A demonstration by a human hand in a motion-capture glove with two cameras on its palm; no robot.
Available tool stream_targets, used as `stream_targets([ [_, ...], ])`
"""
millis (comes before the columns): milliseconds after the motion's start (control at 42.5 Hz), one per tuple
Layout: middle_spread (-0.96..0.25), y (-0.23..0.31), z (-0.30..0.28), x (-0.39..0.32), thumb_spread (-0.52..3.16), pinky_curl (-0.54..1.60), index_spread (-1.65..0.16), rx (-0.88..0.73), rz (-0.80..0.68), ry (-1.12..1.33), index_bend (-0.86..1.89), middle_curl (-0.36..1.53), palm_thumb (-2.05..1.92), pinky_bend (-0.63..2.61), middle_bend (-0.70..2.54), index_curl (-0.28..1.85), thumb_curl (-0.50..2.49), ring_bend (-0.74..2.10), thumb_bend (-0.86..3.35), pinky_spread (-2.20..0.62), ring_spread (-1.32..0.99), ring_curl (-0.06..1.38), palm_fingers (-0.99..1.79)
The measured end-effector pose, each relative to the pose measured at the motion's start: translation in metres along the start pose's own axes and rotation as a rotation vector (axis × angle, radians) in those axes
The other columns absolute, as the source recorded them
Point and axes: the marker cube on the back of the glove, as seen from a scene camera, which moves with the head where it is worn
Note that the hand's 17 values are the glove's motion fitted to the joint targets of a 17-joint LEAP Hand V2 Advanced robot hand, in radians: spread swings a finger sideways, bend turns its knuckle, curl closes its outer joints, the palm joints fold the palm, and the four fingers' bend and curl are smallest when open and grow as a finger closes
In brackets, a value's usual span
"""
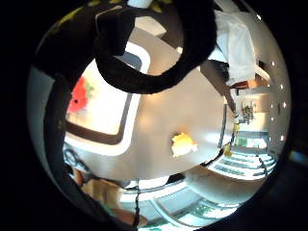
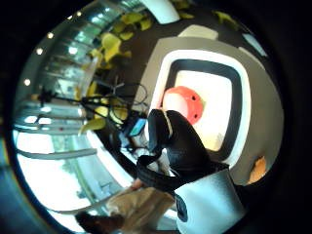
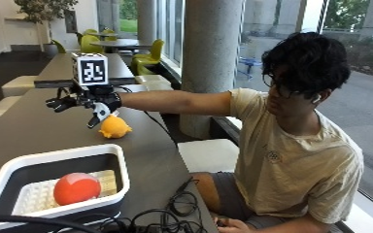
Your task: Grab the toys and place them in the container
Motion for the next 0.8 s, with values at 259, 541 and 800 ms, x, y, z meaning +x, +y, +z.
stream_targets([
  [259,-0.01,0.072,0.024,0.055,1.29,0.33,-0.28,-0.044,0.057,0.037,0.14,0.27,-0.03,1.08,0.14,0.23,0.32,0.26,-0.03,0.01,-0.01,0.36,-0.16],
  [541,-0.01,0.182,0.083,0.131,1.28,0.32,-0.27,-0.058,0.129,-0.015,0.13,0.24,-0.06,1.04,0.11,0.24,0.26,0.2,-0.04,0.02,-0.01,0.35,-0.2],
  [800,-0.01,0.255,0.133,0.182,1.28,0.32,-0.27,-0.084,0.229,-0.013,0.13,0.21,-0.06,1.02,0.11,0.24,0.23,0.18,-0.04,0.02,-0.01,0.35,-0.21],
])
